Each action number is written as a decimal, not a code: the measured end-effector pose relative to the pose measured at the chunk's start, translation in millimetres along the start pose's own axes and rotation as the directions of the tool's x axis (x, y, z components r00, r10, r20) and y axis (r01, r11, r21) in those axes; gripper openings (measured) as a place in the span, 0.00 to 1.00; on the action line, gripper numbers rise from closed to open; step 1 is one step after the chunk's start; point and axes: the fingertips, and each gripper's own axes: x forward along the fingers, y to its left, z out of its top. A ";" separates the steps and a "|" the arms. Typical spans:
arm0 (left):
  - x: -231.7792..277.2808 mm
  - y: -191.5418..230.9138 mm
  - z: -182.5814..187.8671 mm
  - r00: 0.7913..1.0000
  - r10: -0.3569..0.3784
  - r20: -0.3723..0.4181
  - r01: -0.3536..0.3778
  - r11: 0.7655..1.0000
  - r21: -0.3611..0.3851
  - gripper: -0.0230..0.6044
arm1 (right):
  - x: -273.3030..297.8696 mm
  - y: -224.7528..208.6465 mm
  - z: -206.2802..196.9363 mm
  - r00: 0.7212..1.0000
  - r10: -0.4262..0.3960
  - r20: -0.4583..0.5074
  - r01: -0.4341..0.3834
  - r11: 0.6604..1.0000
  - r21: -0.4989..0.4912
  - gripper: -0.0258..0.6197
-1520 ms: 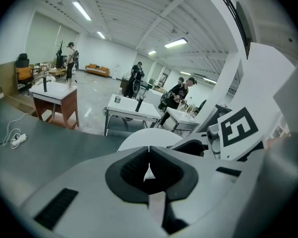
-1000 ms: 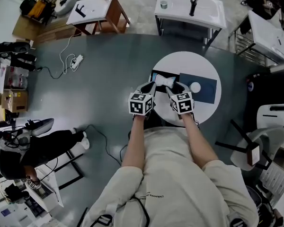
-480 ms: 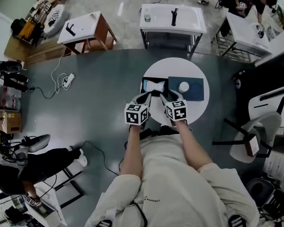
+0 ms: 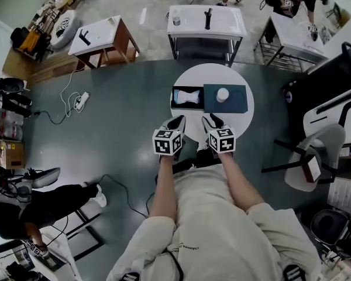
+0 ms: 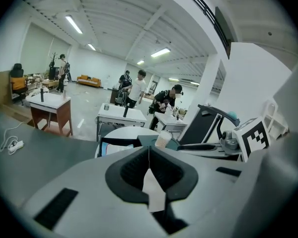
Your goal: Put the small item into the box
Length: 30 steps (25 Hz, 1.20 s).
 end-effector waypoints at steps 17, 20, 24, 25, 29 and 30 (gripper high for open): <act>-25.6 -0.9 -30.0 0.999 -0.033 -0.018 0.033 0.999 0.014 0.07 | -16.9 24.3 -14.0 0.998 -0.005 0.055 0.005 1.000 0.016 0.09; -26.9 3.6 -32.8 0.999 -0.026 -0.021 0.026 1.000 0.000 0.07 | -13.9 25.3 -14.3 0.999 -0.017 0.041 0.017 1.000 -0.012 0.09; -28.7 6.8 -33.7 1.000 -0.023 -0.013 0.023 1.000 -0.005 0.07 | -10.3 29.2 -18.4 1.000 -0.006 0.029 0.006 1.000 -0.005 0.09; -29.4 7.2 -33.9 1.000 -0.025 -0.014 0.025 1.000 -0.005 0.07 | -10.4 29.8 -19.9 1.000 -0.006 0.025 0.006 1.000 -0.003 0.09; -32.3 11.1 -32.3 1.000 -0.023 -0.012 0.023 1.000 -0.007 0.07 | -11.0 28.8 -22.9 1.000 -0.010 0.014 0.010 1.000 0.007 0.09; -31.7 11.5 -31.5 1.000 -0.023 -0.011 0.023 1.000 -0.005 0.07 | -10.9 27.4 -23.1 1.000 -0.012 0.014 0.012 1.000 0.008 0.09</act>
